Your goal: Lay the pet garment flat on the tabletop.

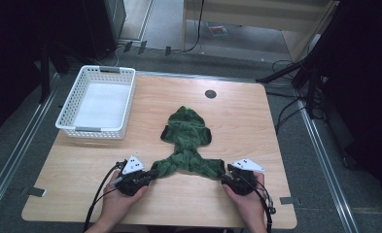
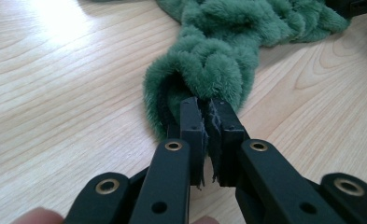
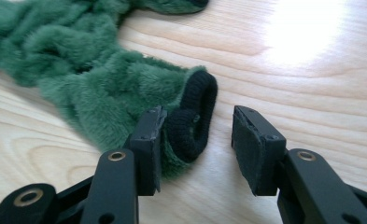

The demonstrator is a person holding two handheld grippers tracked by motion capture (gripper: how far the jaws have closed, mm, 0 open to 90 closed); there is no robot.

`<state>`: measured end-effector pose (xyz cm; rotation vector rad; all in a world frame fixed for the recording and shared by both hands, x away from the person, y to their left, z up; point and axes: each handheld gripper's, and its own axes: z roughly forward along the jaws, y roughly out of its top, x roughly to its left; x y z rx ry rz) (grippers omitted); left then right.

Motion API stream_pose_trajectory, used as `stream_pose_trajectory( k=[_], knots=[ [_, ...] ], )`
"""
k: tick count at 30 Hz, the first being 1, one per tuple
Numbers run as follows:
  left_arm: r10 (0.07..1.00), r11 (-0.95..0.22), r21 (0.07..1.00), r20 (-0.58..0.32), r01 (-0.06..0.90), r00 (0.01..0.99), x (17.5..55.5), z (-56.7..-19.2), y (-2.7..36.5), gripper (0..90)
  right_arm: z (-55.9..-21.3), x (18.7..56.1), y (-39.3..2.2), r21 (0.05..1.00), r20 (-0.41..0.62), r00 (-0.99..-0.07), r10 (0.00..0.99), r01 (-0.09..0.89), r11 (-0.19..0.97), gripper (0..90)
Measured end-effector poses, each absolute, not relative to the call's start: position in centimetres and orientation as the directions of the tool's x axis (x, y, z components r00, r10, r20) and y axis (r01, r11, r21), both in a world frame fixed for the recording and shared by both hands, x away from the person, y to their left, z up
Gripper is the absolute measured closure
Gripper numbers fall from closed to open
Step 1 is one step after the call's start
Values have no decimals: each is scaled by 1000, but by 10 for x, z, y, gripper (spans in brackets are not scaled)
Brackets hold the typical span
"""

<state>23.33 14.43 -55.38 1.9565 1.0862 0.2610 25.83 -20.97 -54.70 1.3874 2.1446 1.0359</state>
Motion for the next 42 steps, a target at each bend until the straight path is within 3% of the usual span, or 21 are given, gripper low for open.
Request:
stream_pose_trajectory(
  k=[6,12,17,22,24,27,42],
  knots=[
    [777,-224,768,-231,600,586,233,-554,150,825,-548,256,-208,761,50,-444,895,597,254,548],
    [771,-167,823,-235,544,592,226,-550,158,522,-544,249,-209,805,59,-482,874,540,244,451],
    [814,-143,852,-188,503,550,218,-541,173,296,-538,247,-214,822,50,-459,887,523,224,320],
    [837,-76,864,-217,499,502,216,-532,201,139,-531,246,-225,832,49,-401,915,523,185,127],
    [853,-56,867,-216,495,474,216,-531,215,109,-530,244,-231,838,45,-384,922,517,174,115],
    [861,-43,871,-216,489,461,214,-530,236,0,-528,241,-239,846,31,-364,931,505,169,14],
    [943,71,858,-224,509,246,200,-536,329,0,-527,228,-278,861,55,-304,951,497,109,0]
  ],
)
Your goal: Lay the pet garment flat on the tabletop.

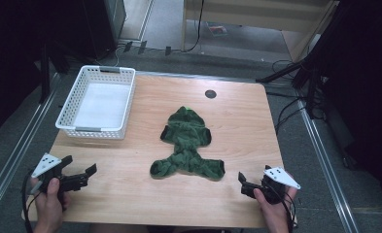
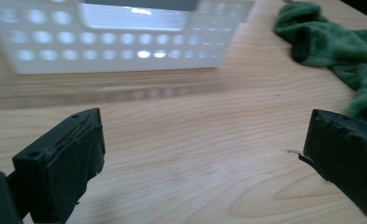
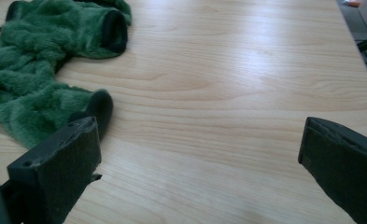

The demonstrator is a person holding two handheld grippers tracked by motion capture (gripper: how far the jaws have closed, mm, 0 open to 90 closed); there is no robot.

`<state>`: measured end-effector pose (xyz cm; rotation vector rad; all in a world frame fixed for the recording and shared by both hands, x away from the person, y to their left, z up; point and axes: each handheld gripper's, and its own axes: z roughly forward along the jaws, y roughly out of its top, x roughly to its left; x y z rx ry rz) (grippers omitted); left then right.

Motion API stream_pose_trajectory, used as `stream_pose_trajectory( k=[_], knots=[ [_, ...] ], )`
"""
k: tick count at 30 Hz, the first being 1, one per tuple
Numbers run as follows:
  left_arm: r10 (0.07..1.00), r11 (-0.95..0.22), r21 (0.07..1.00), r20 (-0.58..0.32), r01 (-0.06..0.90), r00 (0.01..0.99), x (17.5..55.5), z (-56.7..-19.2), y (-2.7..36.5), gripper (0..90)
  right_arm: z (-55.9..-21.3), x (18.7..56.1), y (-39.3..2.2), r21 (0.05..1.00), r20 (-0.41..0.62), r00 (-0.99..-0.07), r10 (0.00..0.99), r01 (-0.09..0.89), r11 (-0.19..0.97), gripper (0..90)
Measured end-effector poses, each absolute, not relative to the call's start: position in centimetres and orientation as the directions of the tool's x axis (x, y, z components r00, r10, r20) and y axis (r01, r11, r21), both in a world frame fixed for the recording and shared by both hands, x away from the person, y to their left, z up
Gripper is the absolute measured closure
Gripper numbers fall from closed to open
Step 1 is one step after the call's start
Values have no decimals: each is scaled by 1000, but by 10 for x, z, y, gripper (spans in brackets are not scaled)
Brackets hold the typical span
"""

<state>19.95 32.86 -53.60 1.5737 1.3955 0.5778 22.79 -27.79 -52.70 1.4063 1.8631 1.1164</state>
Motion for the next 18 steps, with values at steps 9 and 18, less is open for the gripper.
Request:
stream_pose_trajectory(
  k=[9,18],
  knots=[
    [961,106,859,-218,500,170,187,-538,370,0,-535,221,-309,849,59,-249,967,522,82,0],
    [976,92,858,-178,505,125,181,-542,395,0,-546,215,-330,834,80,-227,971,549,59,0]
  ],
)
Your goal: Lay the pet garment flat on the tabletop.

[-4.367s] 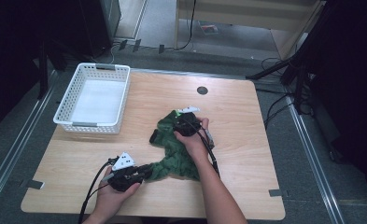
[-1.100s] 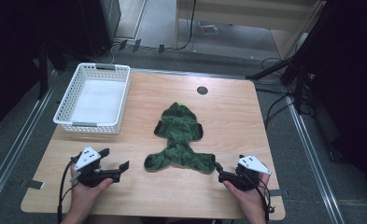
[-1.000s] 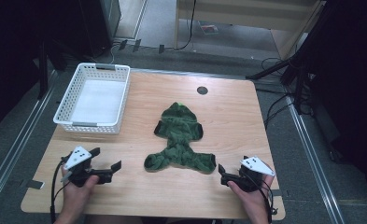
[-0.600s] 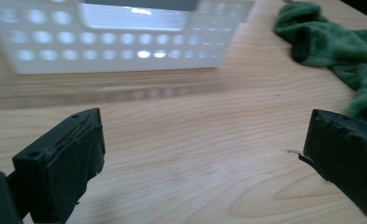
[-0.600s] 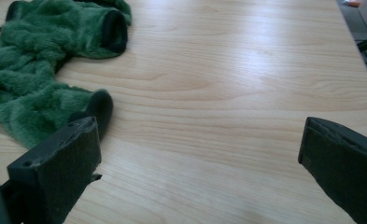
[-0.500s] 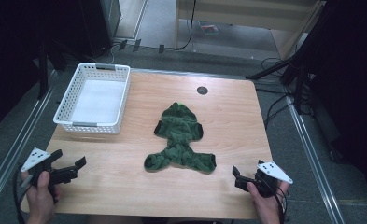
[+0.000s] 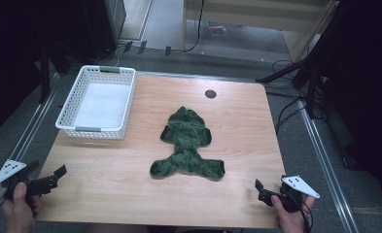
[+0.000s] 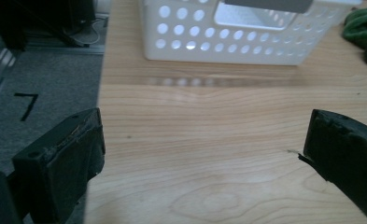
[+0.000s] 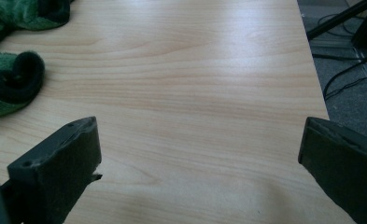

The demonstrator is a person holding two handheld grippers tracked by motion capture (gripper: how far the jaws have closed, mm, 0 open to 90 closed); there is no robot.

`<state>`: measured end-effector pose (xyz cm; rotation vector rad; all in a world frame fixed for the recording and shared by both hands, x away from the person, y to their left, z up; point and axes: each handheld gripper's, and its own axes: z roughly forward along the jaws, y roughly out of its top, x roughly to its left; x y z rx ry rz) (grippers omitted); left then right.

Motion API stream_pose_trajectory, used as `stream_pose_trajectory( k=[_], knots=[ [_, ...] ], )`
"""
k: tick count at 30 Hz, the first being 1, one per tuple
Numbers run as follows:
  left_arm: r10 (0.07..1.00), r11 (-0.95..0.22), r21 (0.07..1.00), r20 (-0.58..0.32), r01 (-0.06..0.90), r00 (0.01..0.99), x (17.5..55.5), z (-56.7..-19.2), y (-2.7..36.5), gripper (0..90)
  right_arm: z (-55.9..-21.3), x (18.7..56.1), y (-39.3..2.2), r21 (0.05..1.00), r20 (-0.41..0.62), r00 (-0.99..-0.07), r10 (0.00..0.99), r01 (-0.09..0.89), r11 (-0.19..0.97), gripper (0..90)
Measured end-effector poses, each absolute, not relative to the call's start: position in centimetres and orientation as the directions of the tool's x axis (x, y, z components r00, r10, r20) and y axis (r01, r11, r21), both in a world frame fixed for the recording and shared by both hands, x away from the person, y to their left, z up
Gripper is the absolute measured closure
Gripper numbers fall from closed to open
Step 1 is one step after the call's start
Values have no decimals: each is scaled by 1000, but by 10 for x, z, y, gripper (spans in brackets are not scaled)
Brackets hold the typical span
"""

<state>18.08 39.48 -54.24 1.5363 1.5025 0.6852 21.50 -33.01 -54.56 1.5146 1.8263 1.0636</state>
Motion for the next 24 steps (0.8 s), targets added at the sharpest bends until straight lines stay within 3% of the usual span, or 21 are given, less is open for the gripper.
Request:
stream_pose_trajectory(
  k=[6,24],
  knots=[
    [968,135,846,-224,516,113,187,-549,405,0,-548,214,-331,832,91,-239,967,551,58,0],
    [968,112,834,-214,540,130,195,-552,399,0,-548,214,-333,828,116,-217,969,560,26,0]
  ],
)
